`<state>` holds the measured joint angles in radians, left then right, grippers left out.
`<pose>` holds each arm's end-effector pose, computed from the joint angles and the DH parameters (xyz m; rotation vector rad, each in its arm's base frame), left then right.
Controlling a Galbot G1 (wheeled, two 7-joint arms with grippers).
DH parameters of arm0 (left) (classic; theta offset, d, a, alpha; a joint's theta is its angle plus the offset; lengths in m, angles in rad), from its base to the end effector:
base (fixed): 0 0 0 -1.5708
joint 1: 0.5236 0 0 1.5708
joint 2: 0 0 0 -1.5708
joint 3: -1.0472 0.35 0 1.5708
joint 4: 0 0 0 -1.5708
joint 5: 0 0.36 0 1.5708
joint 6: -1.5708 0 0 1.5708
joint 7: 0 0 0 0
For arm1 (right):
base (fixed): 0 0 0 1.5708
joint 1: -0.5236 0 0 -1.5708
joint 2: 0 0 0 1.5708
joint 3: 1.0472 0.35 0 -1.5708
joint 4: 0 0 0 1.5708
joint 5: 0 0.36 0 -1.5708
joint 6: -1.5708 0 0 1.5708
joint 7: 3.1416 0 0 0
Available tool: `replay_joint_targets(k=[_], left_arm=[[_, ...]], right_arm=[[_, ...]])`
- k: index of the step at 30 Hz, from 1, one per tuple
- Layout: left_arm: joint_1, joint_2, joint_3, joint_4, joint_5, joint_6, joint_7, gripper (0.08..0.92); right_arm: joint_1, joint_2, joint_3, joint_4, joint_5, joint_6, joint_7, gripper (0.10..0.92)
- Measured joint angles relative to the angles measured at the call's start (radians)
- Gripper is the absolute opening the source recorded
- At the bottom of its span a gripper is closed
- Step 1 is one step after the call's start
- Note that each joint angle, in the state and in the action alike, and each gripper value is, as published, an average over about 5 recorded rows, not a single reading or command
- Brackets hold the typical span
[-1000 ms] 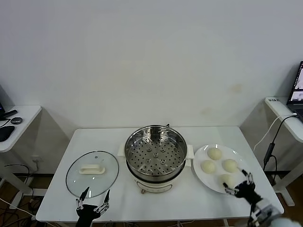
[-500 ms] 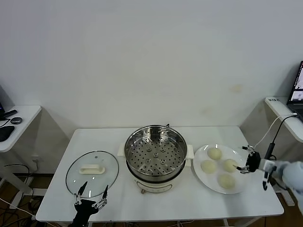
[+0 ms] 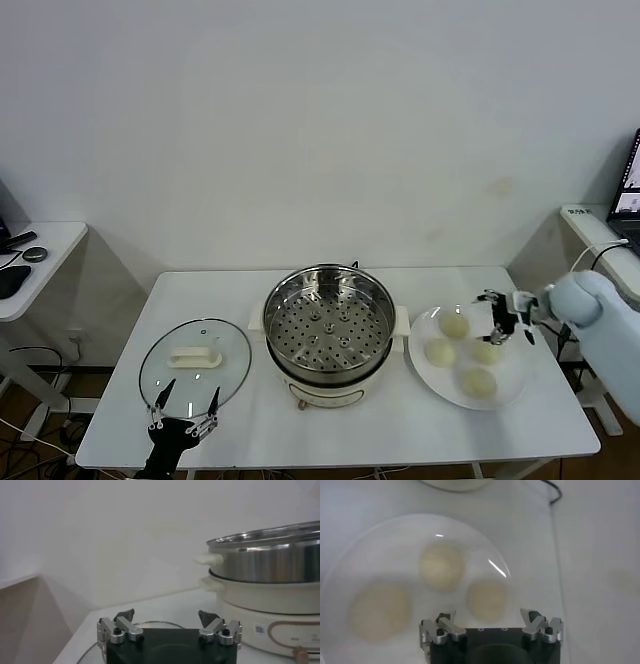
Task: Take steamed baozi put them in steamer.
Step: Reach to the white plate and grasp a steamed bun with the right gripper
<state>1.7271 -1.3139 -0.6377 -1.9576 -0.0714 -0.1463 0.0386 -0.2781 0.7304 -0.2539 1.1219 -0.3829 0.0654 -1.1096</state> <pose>0.1334 0.0911 -0.3619 -0.1149 -2.9888 -0.3055 0.5189 -0.2253 -0.2037 1.2316 -1.5323 1.4921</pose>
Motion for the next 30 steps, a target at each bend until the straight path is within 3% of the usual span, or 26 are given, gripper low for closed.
replay_joint_targets(k=[30], left_arm=[[0.006,0.000,-0.040,0.004,0.017,-0.025,0.002,0.823]], right_arm=[[0.137,0.187,-0.165,-0.258,-0.143,0.048,0.009,0.823]])
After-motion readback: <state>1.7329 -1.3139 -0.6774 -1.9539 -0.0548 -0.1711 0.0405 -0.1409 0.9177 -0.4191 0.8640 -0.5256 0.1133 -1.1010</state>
